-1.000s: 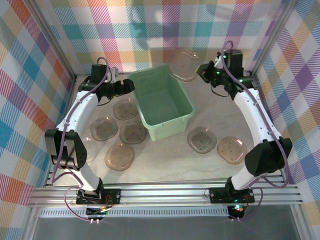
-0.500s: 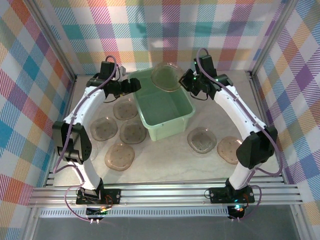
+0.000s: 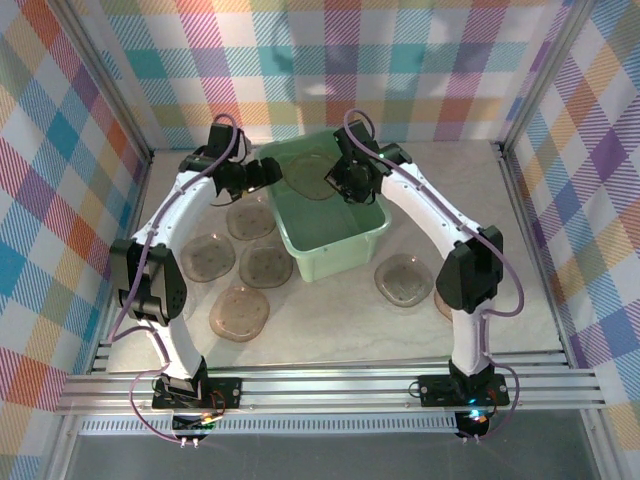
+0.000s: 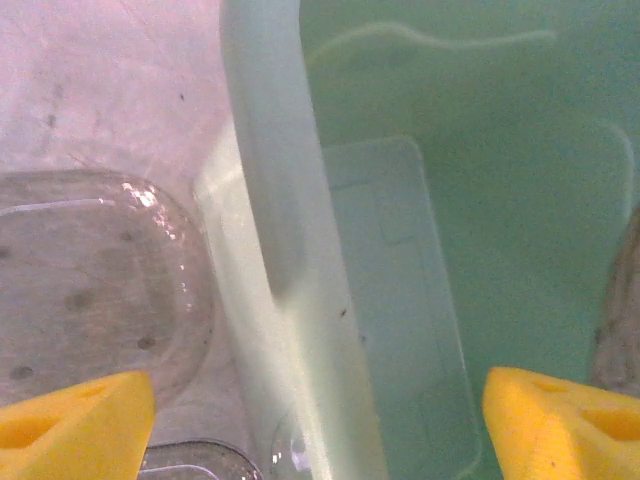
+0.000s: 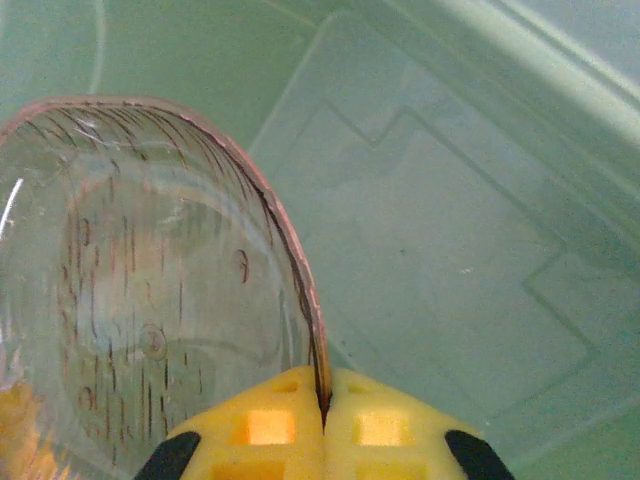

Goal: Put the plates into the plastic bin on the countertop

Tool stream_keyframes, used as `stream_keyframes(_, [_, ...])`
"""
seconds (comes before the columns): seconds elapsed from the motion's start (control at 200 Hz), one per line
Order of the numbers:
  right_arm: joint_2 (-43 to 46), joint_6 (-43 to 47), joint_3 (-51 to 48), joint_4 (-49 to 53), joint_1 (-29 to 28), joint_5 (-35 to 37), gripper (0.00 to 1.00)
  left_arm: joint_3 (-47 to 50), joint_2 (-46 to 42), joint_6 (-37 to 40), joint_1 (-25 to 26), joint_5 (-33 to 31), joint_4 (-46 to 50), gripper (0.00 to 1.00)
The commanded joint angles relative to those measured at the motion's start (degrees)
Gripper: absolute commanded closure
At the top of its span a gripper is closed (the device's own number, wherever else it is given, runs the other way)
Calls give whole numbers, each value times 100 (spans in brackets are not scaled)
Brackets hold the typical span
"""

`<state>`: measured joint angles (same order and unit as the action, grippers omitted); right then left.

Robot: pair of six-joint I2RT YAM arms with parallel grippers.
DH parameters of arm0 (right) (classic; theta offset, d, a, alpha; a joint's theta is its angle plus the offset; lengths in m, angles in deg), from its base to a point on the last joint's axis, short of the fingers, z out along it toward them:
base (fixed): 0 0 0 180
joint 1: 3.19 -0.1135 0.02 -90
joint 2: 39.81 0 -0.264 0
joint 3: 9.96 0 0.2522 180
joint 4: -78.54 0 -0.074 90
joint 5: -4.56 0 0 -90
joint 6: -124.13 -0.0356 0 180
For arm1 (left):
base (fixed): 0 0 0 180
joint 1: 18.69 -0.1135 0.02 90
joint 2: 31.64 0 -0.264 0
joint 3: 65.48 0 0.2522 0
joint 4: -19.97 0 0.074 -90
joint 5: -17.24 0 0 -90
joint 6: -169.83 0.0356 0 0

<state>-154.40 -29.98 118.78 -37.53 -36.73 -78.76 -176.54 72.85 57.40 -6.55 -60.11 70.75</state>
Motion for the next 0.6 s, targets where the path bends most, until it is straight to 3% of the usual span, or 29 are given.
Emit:
stream_keyframes(0.0, [-202,-388,253,684,-73,196,100,-966,227,393,-39,-290,192,14])
stream_keyframes(0.245, [-519,-741,431,1114,-88,543,100,-1814,1000,921,-254,82,204,12])
stream_keyframes(0.595, [-1390,-399,1681,1938,-49,882,100,-2704,1974,1486,-377,1039,166,6])
